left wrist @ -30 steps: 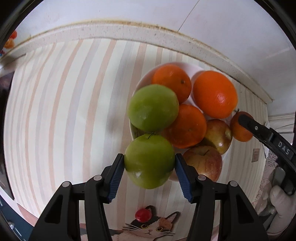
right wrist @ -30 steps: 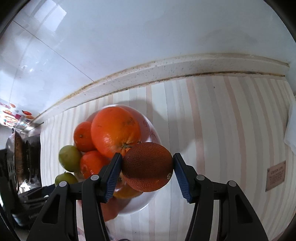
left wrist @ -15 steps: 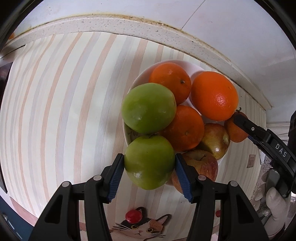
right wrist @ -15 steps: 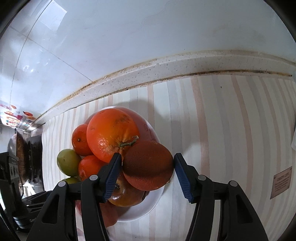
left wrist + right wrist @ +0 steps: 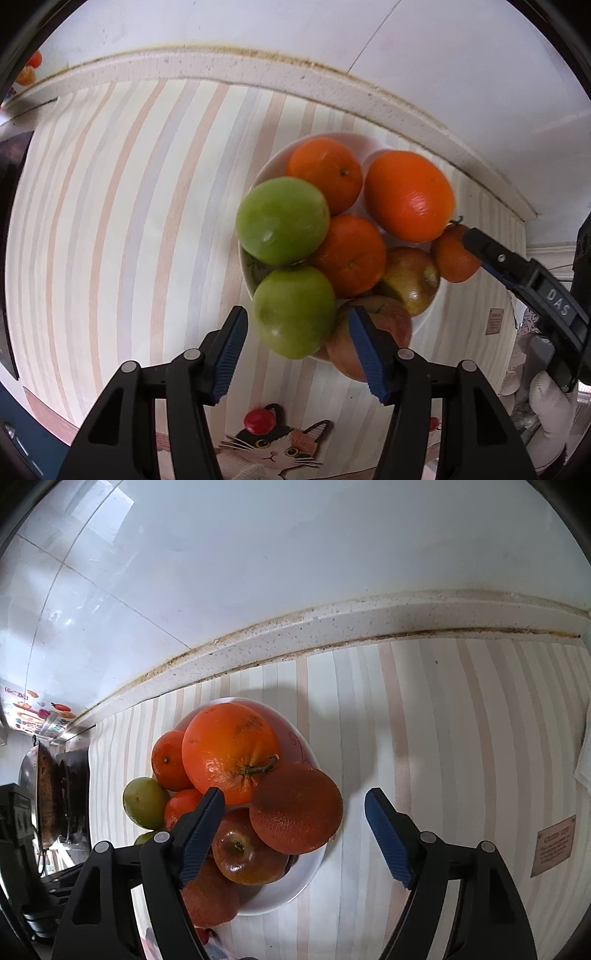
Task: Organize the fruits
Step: 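Lower the green apple and orange onto the plate and open both tools, then lift both tools away from the plate and turn toward the cherry tomatoes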
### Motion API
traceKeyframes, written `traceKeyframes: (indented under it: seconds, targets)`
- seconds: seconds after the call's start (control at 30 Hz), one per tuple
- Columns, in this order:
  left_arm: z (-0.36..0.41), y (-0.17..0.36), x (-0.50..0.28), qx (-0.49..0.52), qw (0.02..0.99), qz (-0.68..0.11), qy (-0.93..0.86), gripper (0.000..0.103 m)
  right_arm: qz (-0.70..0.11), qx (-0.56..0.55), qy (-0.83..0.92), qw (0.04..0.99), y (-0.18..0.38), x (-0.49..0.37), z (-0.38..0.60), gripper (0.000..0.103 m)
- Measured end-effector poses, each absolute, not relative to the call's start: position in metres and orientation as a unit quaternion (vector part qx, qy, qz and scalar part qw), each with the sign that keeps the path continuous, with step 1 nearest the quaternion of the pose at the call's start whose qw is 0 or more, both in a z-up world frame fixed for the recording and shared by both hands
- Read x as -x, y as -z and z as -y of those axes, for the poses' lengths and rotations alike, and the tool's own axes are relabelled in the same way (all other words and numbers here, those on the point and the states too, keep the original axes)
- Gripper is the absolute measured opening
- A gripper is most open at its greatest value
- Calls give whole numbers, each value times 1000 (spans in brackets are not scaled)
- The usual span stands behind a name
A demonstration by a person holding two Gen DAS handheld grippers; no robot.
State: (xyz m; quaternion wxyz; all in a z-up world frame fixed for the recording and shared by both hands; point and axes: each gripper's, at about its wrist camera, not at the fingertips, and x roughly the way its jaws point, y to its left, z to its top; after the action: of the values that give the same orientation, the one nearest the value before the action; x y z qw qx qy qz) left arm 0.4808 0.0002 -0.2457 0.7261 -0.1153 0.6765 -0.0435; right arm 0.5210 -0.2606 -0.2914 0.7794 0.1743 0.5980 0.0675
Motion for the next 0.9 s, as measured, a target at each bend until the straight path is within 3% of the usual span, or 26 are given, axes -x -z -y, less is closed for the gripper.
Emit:
traceKeyframes:
  seconds: [0.1, 0.2, 0.23, 0.9]
  targets:
    - [0, 234, -478, 106, 737, -667, 43, 66, -597, -162, -57, 784, 282, -515, 261, 94]
    - [-3, 219, -472, 89, 752, -651, 40, 85, -591, -123, -42, 796, 264, -501, 256, 95]
    - [-2, 216, -470, 83, 757, -648, 37, 87, -589, -116, -44, 799, 259, -495, 253, 95]
    - [-2, 148, -381, 15, 817, -576, 18, 88, -535, -50, -29, 843, 173, -371, 214, 97]
